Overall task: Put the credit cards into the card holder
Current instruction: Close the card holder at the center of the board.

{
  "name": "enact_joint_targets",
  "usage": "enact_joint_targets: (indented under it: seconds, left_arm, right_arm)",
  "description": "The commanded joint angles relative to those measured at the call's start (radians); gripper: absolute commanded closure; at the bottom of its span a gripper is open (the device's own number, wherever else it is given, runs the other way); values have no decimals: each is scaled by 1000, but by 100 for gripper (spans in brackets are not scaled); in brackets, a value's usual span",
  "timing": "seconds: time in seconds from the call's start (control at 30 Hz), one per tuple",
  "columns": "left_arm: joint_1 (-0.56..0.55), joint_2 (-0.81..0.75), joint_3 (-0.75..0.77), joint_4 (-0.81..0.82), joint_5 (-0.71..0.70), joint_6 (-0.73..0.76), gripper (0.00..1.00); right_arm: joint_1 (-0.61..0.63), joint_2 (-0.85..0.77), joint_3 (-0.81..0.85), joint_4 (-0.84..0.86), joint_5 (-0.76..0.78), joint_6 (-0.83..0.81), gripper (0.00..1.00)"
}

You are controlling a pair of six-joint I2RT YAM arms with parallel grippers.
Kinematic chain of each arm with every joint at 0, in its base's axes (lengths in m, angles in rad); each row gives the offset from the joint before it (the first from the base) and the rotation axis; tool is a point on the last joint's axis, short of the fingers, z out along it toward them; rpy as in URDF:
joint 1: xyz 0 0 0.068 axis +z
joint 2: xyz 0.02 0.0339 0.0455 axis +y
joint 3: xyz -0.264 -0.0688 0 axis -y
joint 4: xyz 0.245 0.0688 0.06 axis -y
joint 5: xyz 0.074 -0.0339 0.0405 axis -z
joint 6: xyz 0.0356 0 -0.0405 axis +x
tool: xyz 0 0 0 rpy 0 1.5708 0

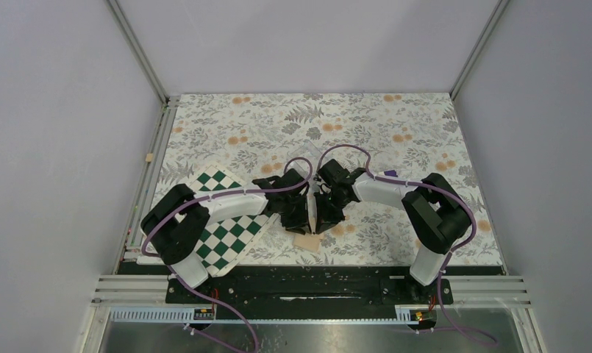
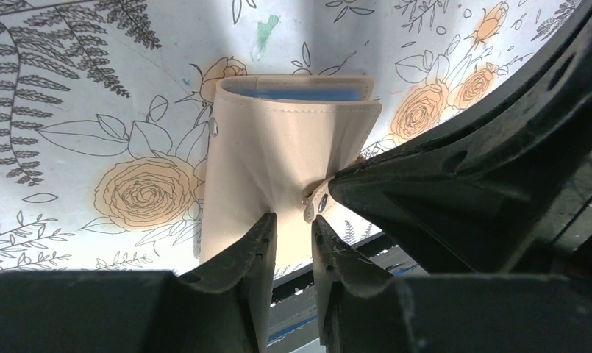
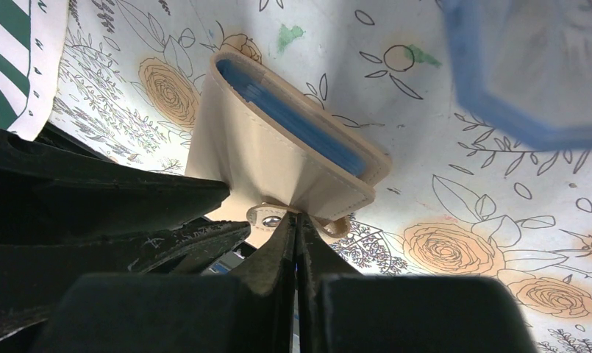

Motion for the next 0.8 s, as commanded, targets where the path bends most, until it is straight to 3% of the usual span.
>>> enact_joint_targets:
  seconds: [0.0, 0.3, 0.5, 0.77]
  left_arm:
    - [0, 16, 20, 21, -2, 12, 76]
    - [0, 33, -22, 131, 56, -37, 84]
    - [0, 31, -23, 130, 55, -34, 100]
    - [0, 9, 20, 37, -5, 12, 100]
  right_arm:
    - [24, 28, -18, 6, 18, 1, 100]
    - [25, 36, -17, 7, 11, 0, 100]
    - [24, 29, -16, 7, 15, 2, 100]
    - [25, -5, -11, 9, 5, 10, 100]
